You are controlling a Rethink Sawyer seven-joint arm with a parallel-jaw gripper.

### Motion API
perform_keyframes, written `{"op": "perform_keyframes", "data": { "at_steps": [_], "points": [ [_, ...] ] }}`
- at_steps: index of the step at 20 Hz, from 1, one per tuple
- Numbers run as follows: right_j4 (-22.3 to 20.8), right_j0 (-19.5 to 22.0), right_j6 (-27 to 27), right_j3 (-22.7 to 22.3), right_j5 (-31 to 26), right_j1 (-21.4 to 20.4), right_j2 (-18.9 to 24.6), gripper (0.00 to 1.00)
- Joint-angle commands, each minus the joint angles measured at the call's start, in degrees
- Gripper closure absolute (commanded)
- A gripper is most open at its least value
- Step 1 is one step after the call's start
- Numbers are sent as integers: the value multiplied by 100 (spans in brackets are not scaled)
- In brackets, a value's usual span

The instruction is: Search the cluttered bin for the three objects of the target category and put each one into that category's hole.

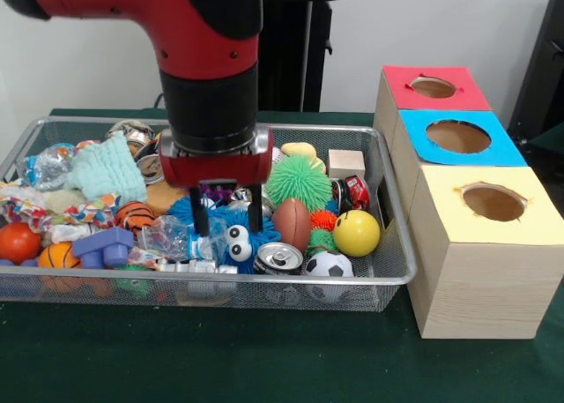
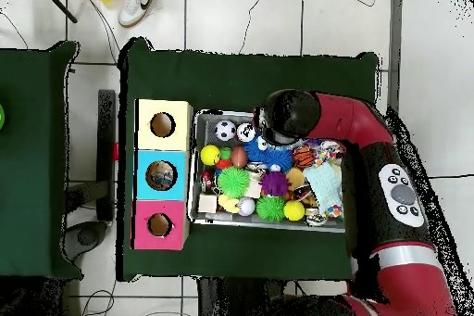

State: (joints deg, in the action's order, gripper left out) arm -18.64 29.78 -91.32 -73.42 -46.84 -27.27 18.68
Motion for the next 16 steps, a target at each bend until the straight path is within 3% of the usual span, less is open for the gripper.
{"op": "perform_keyframes", "data": {
  "at_steps": [1,9,16],
  "points": [
    [-552,239,1746,528,115,299,709,0],
    [-751,337,1660,355,-71,-38,786,0],
    [-780,565,1552,-388,-204,-849,654,0]
  ]
}}
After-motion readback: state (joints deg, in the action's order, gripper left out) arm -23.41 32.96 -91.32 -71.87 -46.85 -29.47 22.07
